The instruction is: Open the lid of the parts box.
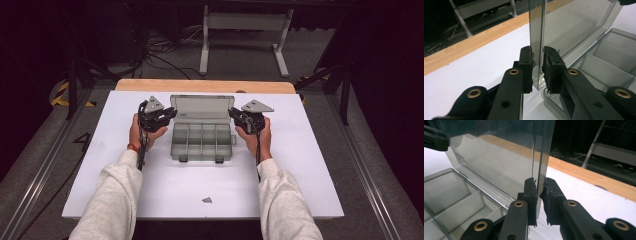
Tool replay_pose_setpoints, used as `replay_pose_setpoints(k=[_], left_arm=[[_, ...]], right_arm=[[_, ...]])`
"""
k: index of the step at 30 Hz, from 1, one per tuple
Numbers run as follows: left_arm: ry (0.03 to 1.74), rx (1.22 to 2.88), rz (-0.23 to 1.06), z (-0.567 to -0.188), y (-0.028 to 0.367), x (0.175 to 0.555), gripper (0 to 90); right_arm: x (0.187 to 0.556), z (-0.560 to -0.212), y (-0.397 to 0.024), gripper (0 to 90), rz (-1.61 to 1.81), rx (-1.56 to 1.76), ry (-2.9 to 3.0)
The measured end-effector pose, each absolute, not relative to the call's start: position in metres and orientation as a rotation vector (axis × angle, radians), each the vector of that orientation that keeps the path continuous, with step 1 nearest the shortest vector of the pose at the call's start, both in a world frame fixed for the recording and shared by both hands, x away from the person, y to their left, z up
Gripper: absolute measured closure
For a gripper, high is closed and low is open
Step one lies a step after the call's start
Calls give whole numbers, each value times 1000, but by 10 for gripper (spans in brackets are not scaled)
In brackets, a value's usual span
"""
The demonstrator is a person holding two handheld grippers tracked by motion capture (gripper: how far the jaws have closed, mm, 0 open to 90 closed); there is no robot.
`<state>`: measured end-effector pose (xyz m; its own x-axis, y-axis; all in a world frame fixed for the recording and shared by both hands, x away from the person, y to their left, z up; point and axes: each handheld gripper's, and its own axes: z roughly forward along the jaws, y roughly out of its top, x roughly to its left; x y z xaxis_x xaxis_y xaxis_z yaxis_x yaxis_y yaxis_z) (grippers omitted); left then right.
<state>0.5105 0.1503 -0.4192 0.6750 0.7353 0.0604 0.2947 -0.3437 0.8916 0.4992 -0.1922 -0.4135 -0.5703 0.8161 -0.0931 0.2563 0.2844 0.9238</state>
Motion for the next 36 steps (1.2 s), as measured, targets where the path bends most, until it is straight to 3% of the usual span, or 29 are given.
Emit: replay_pose_setpoints(k=[36], left_arm=[[918,2017,578,-446,139,524,782]], right_arm=[[512,-436,-187,803,1151,1041,2053]])
